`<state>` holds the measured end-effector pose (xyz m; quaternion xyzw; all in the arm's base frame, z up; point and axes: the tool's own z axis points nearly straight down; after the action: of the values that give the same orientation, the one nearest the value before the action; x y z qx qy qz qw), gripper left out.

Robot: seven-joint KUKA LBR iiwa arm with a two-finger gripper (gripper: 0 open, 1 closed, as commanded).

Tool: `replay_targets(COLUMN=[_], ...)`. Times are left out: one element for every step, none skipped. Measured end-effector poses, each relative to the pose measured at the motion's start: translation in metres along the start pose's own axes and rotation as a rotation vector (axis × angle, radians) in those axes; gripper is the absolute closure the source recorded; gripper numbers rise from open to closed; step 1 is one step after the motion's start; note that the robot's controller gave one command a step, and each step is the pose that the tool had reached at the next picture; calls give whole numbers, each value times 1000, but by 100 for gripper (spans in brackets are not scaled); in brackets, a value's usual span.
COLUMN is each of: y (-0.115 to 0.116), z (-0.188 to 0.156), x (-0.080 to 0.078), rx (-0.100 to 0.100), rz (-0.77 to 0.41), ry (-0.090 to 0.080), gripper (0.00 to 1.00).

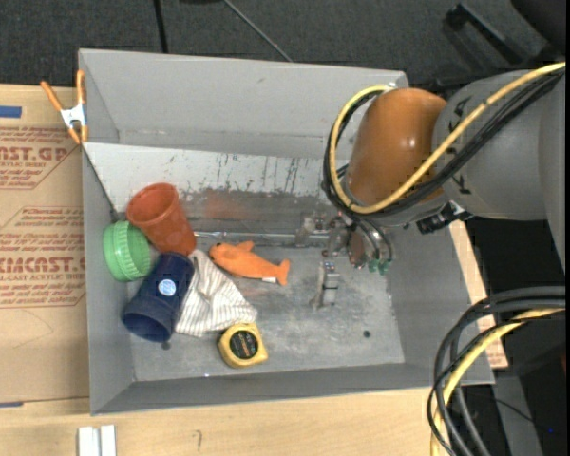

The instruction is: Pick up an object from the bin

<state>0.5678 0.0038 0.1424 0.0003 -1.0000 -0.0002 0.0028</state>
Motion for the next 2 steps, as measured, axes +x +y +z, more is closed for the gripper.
replay_targets(y=[0,76], z=[-5,71], x=[-2,-24], rx=[0,-2], rz=[0,3], ry=[-7,-11], gripper=[0,0])
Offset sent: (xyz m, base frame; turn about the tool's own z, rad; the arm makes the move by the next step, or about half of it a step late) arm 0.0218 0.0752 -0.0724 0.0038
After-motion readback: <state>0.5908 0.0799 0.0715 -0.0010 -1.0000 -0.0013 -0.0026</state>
